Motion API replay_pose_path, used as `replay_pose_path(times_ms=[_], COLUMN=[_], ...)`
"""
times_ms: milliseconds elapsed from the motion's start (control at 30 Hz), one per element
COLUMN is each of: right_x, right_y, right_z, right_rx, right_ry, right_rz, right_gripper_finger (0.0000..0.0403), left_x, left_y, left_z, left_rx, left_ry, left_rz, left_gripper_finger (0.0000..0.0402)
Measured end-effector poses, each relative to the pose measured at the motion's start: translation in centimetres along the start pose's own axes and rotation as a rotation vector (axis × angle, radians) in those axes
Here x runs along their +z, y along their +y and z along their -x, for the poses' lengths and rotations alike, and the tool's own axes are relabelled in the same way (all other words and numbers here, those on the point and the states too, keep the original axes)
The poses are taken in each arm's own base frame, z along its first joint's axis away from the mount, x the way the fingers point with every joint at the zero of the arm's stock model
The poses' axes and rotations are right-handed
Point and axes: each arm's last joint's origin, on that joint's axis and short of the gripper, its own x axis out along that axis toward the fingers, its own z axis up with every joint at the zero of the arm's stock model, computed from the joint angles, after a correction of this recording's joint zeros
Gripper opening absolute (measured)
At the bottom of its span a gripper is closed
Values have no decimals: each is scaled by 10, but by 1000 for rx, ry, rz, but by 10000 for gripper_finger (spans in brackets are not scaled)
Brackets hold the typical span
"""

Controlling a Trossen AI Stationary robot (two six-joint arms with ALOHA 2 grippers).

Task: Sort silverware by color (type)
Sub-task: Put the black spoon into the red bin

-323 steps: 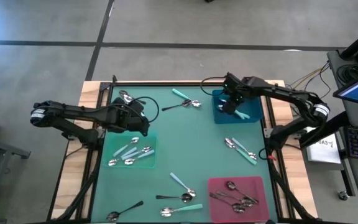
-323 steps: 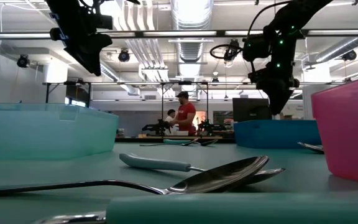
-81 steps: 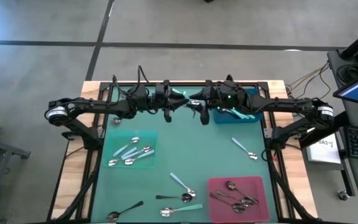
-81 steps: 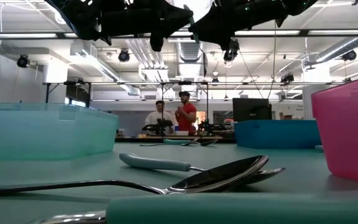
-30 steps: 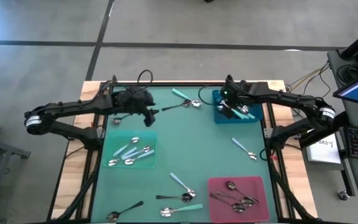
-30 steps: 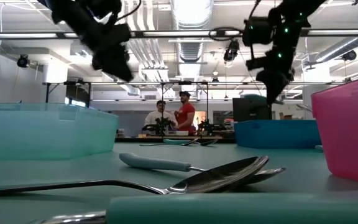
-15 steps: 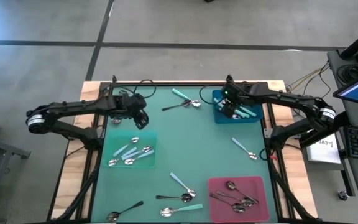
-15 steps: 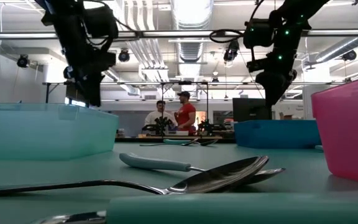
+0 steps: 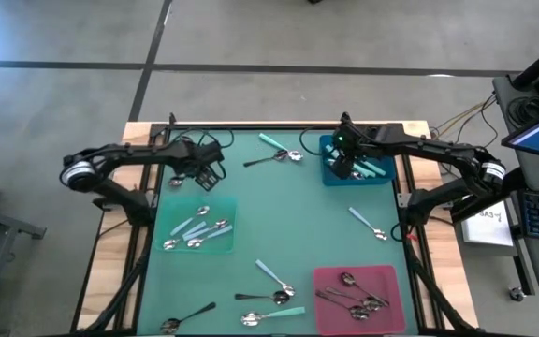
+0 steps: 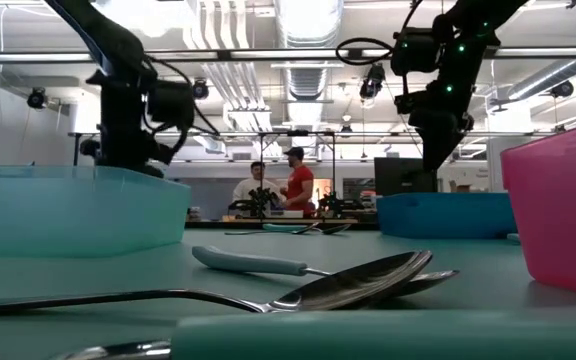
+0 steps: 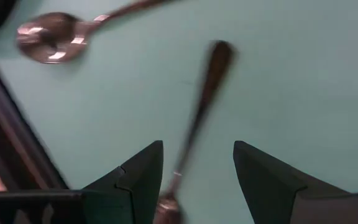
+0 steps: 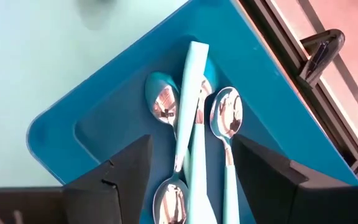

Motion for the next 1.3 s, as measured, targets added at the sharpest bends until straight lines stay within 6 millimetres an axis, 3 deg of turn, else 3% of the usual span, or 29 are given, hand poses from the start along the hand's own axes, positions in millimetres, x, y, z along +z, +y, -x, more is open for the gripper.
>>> replay_pose_path(times_ms=[400, 700, 867, 1000, 1300], right_x=[2, 4, 4, 5, 5], right_y=[0, 0, 0, 0, 2], right_z=[0, 0, 0, 0, 0], right_rx=[3, 8, 9, 9, 62], right_ry=[-25, -45, -45, -47, -53], right_rz=[12, 29, 40, 39, 19], right_gripper_finger=[214, 214, 214, 214, 214], left_x=[12, 16, 19, 27, 77], left_y=[13, 27, 31, 32, 43], left_z=[-42, -57, -54, -47, -3], left_rx=[-14, -245, -285, -292, -385], left_ry=[165, 251, 250, 237, -75], left_rz=[-27, 26, 39, 29, 57], left_gripper_finger=[170, 69, 16, 7, 2])
